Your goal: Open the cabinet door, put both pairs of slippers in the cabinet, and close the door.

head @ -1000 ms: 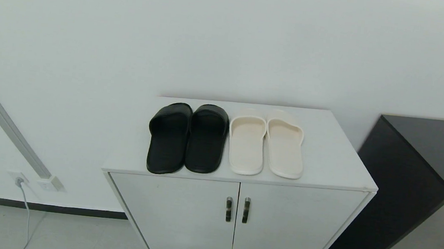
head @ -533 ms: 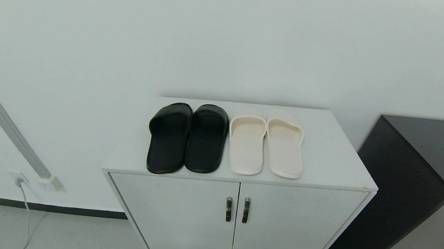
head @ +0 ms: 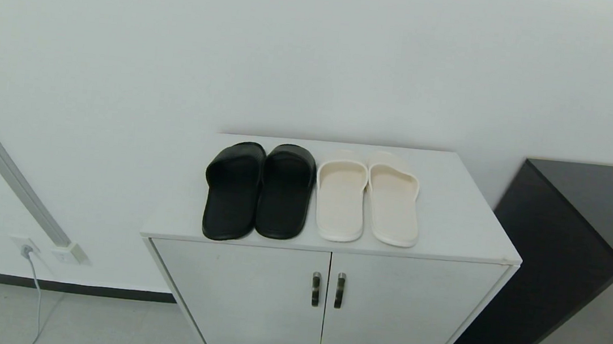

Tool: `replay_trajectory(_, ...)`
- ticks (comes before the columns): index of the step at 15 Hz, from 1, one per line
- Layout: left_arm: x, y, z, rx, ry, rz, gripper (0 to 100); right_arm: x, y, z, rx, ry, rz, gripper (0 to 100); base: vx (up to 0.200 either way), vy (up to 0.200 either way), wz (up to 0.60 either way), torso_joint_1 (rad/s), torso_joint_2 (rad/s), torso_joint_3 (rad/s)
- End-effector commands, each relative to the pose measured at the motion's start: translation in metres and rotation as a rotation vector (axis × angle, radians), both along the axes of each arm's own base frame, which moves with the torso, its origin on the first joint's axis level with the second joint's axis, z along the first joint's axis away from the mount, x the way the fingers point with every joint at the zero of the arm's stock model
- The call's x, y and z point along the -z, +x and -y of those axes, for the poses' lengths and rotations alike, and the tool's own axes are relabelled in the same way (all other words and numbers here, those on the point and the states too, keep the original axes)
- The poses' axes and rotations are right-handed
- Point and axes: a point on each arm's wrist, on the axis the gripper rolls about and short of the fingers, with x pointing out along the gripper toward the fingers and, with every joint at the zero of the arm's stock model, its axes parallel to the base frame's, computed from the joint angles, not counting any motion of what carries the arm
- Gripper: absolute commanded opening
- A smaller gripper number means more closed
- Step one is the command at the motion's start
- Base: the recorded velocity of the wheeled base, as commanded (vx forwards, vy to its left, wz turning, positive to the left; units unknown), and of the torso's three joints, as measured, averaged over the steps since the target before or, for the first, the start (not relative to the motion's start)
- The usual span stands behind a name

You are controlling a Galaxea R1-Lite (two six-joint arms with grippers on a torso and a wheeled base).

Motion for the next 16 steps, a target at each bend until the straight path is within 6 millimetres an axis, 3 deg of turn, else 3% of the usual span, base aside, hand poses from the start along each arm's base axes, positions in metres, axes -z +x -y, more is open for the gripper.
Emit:
replay_trajectory(1,0.000,0.000,0.000,-0.001,0.002,0.000,0,-0.065,-0.008,0.000,-0.019,0.097,0.027,100,0.000,0.000,0.00,0.000,0.00,0.000)
replay_trajectory(5,0.000,0.000,0.000,-0.001,0.002,0.000,0,-0.057,0.021,-0.003,-0.144,0.097,-0.224,100,0.000,0.000,0.00,0.000,0.00,0.000)
replay_trajectory(10,0.000,0.000,0.000,-0.001,0.005,0.000,0,-0.086,0.102,-0.011,-0.260,0.040,-0.306,100,0.000,0.000,0.00,0.000,0.00,0.000)
replay_trajectory(13,0.000,0.000,0.000,-0.001,0.006,0.000,0,-0.111,0.140,-0.041,-0.318,0.037,-0.279,100,0.000,0.000,0.00,0.000,0.00,0.000)
replay_trajectory(16,0.000,0.000,0.000,0.001,0.008,0.000,0,-0.139,0.150,-0.085,-0.357,0.037,-0.242,100,0.000,0.000,0.00,0.000,0.00,0.000)
